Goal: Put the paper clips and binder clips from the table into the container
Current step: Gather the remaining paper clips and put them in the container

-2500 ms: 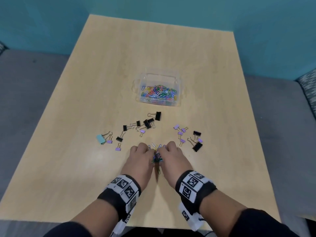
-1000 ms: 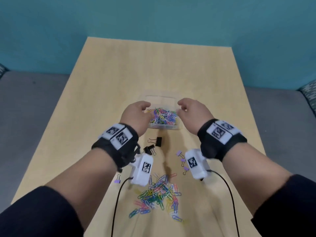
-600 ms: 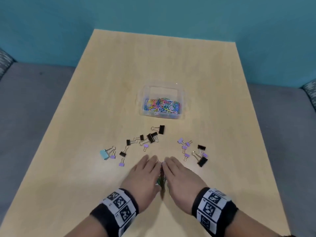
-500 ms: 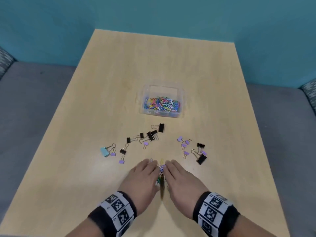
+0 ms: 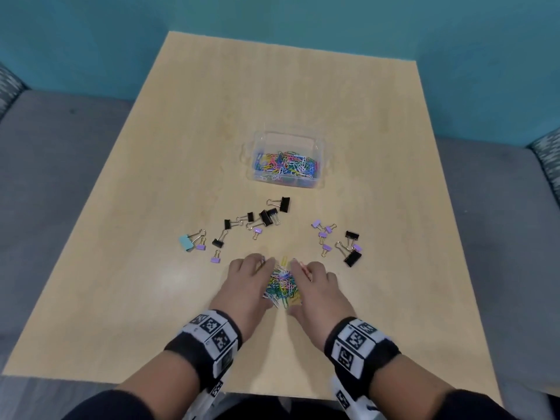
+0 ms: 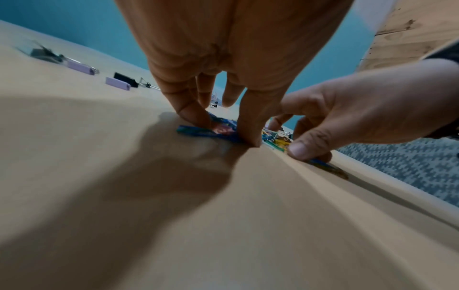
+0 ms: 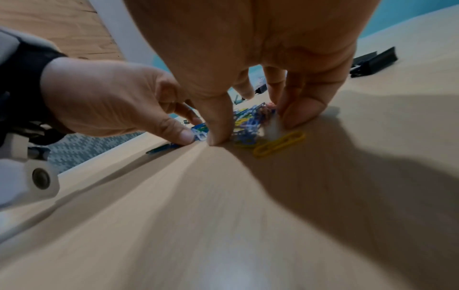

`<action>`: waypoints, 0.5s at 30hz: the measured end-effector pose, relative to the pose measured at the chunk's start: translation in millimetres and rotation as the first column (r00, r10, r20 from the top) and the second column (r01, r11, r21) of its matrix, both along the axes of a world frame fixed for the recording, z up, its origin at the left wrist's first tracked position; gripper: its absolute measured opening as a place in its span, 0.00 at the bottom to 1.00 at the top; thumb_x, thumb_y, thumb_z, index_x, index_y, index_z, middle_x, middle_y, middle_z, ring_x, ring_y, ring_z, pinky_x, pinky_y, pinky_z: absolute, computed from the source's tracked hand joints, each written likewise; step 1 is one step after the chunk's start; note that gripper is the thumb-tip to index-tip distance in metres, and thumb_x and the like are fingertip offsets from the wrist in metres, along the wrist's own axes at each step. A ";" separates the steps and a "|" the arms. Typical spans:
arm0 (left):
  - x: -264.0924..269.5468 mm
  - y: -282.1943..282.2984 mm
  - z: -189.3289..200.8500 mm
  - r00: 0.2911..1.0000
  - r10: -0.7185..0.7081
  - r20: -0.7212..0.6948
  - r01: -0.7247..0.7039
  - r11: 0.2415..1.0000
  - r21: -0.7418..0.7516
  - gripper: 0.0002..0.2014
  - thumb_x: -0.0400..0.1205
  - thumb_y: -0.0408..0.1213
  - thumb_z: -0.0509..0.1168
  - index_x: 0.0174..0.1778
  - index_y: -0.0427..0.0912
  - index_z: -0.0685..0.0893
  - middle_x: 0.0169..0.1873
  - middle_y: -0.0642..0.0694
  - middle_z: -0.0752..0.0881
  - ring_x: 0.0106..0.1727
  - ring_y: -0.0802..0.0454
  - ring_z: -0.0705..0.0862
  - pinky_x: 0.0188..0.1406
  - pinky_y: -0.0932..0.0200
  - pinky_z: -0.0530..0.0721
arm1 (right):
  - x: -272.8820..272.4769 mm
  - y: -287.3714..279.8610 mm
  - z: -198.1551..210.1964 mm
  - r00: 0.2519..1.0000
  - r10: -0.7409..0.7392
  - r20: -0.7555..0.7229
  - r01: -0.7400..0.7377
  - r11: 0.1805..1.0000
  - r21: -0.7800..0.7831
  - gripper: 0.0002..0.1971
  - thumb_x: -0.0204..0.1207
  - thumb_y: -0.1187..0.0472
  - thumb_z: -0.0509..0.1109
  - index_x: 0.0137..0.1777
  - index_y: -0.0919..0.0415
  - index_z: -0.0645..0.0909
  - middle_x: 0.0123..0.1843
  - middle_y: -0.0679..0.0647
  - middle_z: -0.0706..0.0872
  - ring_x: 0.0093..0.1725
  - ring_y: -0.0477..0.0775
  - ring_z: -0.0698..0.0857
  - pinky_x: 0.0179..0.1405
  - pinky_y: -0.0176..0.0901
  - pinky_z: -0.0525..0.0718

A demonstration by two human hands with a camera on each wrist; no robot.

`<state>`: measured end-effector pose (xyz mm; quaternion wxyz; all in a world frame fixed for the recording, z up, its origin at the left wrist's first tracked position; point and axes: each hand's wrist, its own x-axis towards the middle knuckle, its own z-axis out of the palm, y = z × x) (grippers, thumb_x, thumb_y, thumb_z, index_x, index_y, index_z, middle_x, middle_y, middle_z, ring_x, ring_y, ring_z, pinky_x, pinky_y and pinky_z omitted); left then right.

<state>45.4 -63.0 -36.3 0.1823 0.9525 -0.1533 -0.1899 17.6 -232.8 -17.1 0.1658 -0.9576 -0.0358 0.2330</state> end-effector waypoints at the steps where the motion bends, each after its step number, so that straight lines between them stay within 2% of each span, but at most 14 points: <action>1: 2.5 -3.8 -0.9 1.000 0.004 0.007 -0.004 1.000 -0.010 0.36 0.73 0.41 0.72 0.77 0.50 0.66 0.70 0.47 0.68 0.66 0.44 0.64 0.63 0.53 0.74 | 3.9 3.4 -2.8 1.000 0.003 0.011 -0.003 1.000 -0.003 0.35 0.76 0.51 0.69 0.80 0.48 0.55 0.70 0.55 0.63 0.62 0.59 0.67 0.55 0.49 0.78; 4: 6.2 -10.2 -2.5 0.999 0.021 0.040 -0.019 0.999 -0.051 0.23 0.74 0.38 0.71 0.65 0.48 0.78 0.61 0.46 0.74 0.57 0.44 0.69 0.52 0.49 0.80 | 12.4 9.9 -9.0 0.999 0.025 0.041 -0.024 0.999 -0.024 0.23 0.77 0.61 0.67 0.72 0.53 0.67 0.67 0.56 0.67 0.57 0.60 0.70 0.48 0.49 0.79; 6: 6.9 -10.9 -5.2 0.997 0.019 0.074 -0.015 0.998 -0.055 0.15 0.73 0.33 0.69 0.55 0.47 0.82 0.54 0.47 0.75 0.51 0.46 0.70 0.45 0.48 0.81 | 16.6 11.1 -8.4 0.997 0.056 0.049 -0.054 0.998 -0.044 0.19 0.74 0.68 0.65 0.64 0.56 0.71 0.63 0.57 0.69 0.53 0.60 0.71 0.43 0.48 0.77; 9: 9.0 -9.7 -10.8 0.992 0.001 0.127 0.001 1.000 -0.010 0.13 0.67 0.26 0.71 0.43 0.48 0.84 0.43 0.48 0.76 0.40 0.49 0.69 0.32 0.52 0.79 | 22.6 9.5 -1.3 0.989 0.144 0.040 -0.141 0.988 -0.064 0.21 0.69 0.75 0.61 0.61 0.59 0.72 0.60 0.59 0.70 0.51 0.62 0.73 0.39 0.49 0.72; 11: 10.3 -8.6 -10.9 0.991 -0.008 0.134 0.004 1.000 0.028 0.13 0.64 0.25 0.73 0.37 0.47 0.84 0.38 0.49 0.76 0.36 0.51 0.68 0.26 0.55 0.75 | 26.2 7.7 3.5 0.983 0.178 0.035 -0.176 0.982 -0.068 0.22 0.66 0.77 0.60 0.60 0.61 0.72 0.58 0.60 0.71 0.48 0.62 0.73 0.38 0.50 0.68; 15: 12.9 -3.8 -5.9 0.992 -0.028 0.122 0.022 0.998 0.056 0.16 0.57 0.24 0.78 0.30 0.47 0.82 0.32 0.50 0.77 0.30 0.51 0.73 0.21 0.60 0.67 | 32.1 3.8 9.7 0.982 0.189 0.019 -0.187 0.979 -0.081 0.21 0.65 0.78 0.61 0.56 0.60 0.71 0.54 0.59 0.71 0.42 0.57 0.66 0.36 0.48 0.67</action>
